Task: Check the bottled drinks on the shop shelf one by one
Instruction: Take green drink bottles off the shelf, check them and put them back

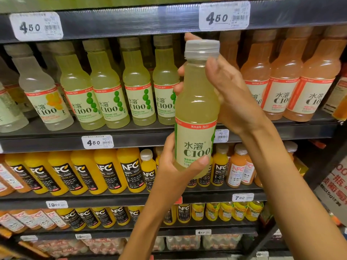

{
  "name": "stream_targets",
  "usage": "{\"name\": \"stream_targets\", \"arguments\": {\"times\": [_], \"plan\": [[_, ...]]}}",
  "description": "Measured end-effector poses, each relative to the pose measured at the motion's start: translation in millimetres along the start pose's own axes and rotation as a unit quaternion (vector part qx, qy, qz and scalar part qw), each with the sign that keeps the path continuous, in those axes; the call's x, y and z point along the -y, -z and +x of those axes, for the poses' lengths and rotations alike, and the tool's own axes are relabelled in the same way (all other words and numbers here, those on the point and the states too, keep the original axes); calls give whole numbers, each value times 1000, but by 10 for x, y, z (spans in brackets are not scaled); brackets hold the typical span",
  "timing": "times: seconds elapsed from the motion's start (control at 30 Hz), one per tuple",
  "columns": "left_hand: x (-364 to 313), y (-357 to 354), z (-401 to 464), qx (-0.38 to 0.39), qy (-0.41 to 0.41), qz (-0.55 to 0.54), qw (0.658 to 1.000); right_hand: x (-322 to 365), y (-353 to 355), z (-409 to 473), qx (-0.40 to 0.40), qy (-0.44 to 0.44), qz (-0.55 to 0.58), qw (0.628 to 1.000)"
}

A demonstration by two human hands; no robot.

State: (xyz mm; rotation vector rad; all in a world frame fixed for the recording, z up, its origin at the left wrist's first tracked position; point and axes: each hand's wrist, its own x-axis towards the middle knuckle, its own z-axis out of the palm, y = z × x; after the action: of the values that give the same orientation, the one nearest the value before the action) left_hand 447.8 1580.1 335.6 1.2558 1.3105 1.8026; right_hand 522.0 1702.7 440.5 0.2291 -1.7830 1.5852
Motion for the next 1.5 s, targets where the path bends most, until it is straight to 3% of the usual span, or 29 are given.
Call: {"name": "stream_targets", "arguments": {"times": [0.27, 0.53, 0.7, 0.8, 0.9, 1.07, 1.17, 1.37, 1.5], "plan": [[21, 75, -15, 31, 2, -13, 999, -4, -37, -78, 66, 30, 56, 996], [-2, 39, -36, 90, 57, -24, 994, -97, -28, 8, -4, -69, 126, 990], [-54, 1, 10, 35, 43, 2, 998, -112, -34, 13, -124, -101, 68, 985], [-61, -52, 76, -5, 53, 30, 998, -134, -73, 10, -151, -104, 32, 982], [-62, -7, 90, -15, 72, 4, 997, -103, -41, 31, -128, -101, 52, 985], [-5, 54, 61, 57, 169, -63, 982, -84, -11, 63, -46, -106, 147, 982], [-17, 22, 92, 58, 153, -56, 985, -77, -26, 65, -52, -97, 158, 981], [-19, -25, 170, -1, 51, 26, 998, -63, -39, 77, -183, -66, -8, 981], [7, -24, 169, -13, 44, -2, 999, -55, 39, 93, -153, -108, 3, 982]]}}
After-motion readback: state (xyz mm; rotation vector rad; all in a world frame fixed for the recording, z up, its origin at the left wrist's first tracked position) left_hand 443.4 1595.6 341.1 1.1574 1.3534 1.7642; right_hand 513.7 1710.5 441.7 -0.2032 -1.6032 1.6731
